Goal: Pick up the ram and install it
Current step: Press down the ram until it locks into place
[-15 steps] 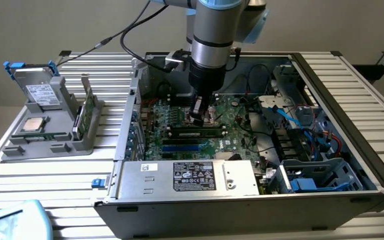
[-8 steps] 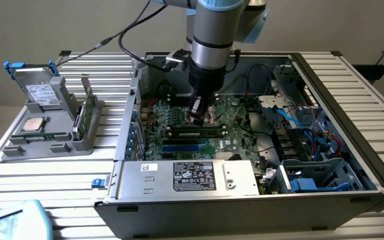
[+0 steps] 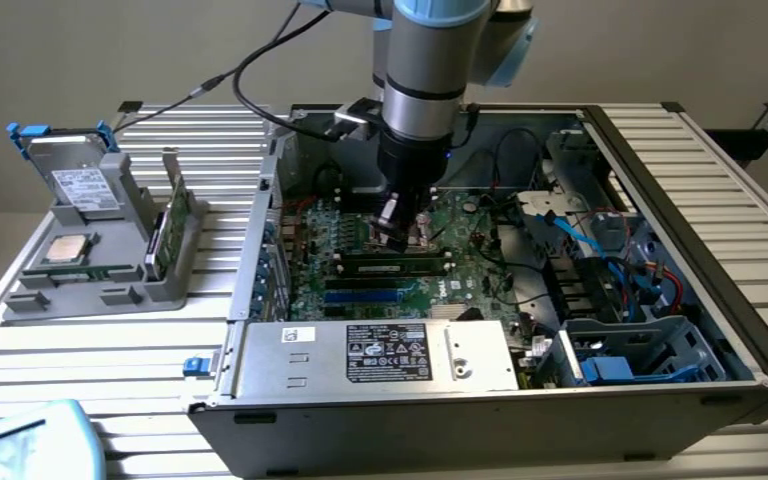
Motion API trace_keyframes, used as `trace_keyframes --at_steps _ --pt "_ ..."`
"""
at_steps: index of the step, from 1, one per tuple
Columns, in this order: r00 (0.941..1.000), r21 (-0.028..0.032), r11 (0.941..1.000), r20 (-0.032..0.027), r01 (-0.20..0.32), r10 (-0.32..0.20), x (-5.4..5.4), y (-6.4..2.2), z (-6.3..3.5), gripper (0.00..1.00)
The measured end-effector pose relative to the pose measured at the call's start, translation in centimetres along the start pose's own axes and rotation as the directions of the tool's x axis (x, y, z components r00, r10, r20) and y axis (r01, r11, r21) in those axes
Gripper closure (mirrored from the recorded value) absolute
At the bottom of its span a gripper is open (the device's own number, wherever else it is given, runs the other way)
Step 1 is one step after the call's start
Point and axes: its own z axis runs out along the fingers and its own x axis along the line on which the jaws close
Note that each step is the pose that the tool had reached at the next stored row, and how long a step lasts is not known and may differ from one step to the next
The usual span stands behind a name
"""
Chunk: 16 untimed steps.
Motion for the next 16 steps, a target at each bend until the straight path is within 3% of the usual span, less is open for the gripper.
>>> trace_keyframes --at_steps 9,16 --pt "0.9951 -0.0072 0.9952 0.0175 -0.098 0.098 -0.01 -0.01 0.21 0.90" --pt "0.9830 -0.0122 0.9833 0.0272 -0.182 0.182 -0.02 -0.02 0.37 0.90"
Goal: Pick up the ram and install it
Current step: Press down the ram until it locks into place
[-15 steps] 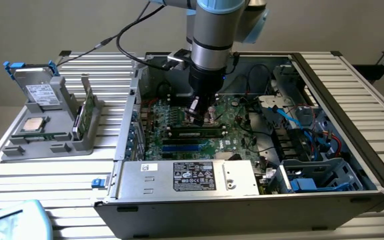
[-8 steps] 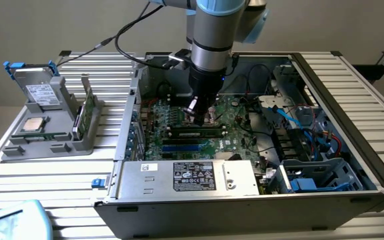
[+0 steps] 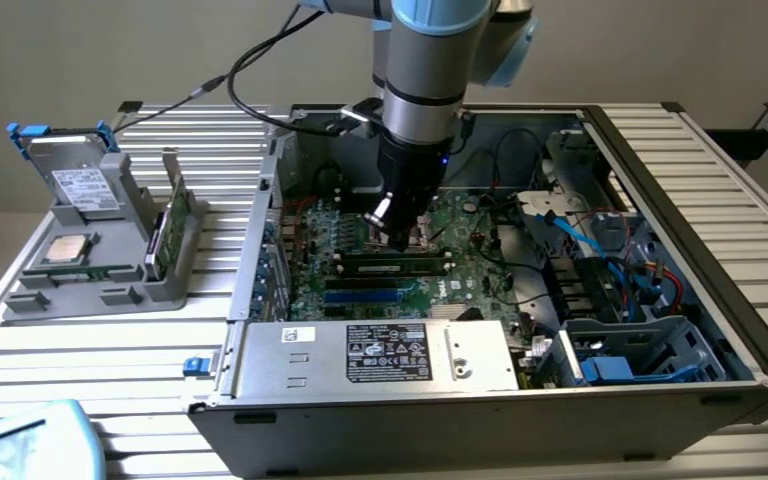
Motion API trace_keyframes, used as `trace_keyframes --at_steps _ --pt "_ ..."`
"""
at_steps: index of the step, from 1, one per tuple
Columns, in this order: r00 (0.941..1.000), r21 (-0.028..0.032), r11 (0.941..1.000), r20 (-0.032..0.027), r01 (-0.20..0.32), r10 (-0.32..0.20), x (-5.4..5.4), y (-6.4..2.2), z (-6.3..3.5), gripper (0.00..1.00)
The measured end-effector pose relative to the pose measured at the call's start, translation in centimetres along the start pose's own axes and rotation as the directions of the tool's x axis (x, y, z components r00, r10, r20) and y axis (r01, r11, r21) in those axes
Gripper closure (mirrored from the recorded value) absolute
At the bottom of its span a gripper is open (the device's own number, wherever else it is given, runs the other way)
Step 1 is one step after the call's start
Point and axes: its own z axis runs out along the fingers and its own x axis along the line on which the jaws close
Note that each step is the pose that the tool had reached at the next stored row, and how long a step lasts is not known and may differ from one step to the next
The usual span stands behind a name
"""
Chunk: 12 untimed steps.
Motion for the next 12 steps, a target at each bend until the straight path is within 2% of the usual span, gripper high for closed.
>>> trace_keyframes --at_steps 6,12 --pt "0.9963 -0.0011 0.9963 0.0063 -0.086 0.086 0.00 0.00 0.12 0.90" --pt "0.9848 -0.0025 0.9849 0.0126 -0.173 0.173 -0.01 -0.01 0.22 0.90"
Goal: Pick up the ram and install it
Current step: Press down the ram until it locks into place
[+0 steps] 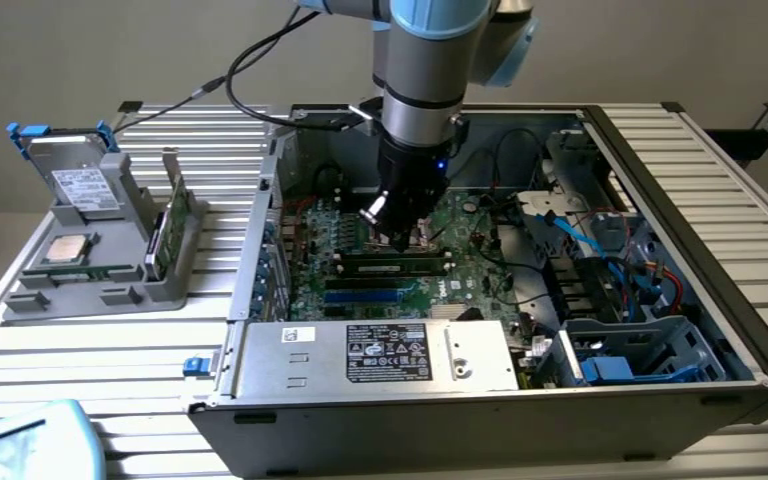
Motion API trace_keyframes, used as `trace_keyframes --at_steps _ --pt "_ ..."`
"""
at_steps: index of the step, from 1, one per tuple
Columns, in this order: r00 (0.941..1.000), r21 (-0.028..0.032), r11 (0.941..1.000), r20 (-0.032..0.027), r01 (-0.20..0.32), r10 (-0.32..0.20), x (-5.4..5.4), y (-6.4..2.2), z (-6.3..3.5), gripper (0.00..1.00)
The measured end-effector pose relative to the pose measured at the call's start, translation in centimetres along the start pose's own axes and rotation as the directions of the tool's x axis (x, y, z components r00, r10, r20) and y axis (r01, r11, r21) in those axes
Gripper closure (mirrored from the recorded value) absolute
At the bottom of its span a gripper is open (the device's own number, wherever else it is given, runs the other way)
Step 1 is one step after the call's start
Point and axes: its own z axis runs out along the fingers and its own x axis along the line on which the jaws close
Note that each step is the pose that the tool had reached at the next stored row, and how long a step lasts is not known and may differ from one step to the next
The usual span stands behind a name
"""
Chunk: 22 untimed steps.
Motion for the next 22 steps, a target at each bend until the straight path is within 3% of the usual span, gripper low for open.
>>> trace_keyframes --at_steps 6,11,17,22 --pt "0.9961 -0.0007 0.9961 0.0069 -0.088 0.088 0.00 0.00 0.07 0.90" --pt "0.9869 -0.0015 0.9870 0.0127 -0.161 0.161 0.00 -0.01 0.13 0.90" --pt "0.9700 -0.0030 0.9702 0.0194 -0.242 0.242 -0.01 -0.01 0.22 0.90" --pt "0.9502 -0.0048 0.9505 0.0247 -0.311 0.311 -0.01 -0.01 0.29 0.90"
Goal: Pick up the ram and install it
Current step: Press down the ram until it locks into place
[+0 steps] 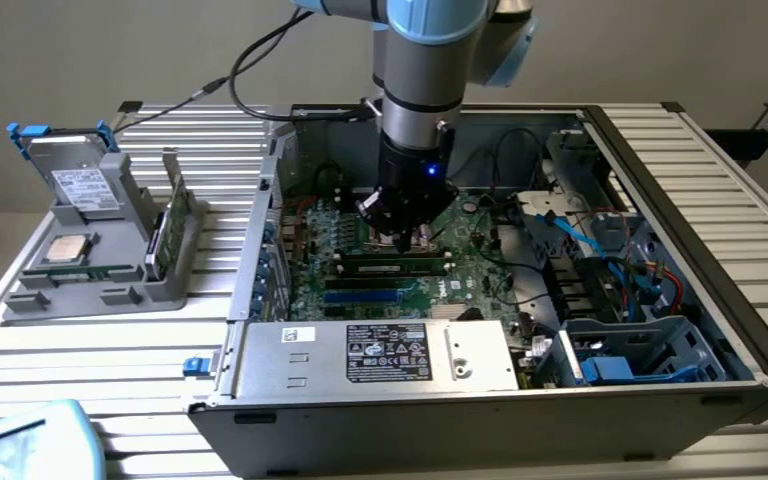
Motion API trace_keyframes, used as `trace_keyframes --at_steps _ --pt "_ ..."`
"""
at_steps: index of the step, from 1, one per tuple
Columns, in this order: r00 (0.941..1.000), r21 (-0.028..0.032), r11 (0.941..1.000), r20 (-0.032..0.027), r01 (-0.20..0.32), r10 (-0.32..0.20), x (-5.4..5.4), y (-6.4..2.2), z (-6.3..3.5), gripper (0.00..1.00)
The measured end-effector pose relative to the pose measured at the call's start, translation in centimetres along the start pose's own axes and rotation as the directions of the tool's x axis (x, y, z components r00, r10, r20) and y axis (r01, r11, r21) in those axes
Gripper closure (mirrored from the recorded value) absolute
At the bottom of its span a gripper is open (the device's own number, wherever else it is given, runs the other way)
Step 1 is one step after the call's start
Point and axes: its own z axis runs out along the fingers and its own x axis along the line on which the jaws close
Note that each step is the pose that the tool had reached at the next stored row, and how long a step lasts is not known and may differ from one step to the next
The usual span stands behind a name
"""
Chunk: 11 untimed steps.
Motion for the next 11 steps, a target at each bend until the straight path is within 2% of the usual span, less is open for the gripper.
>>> trace_keyframes --at_steps 6,11 --pt "0.9962 -0.0005 0.9962 0.0068 -0.087 0.087 0.00 0.00 0.09 0.90" --pt "0.9873 -0.0014 0.9874 0.0123 -0.158 0.158 0.00 -0.01 0.16 0.90"
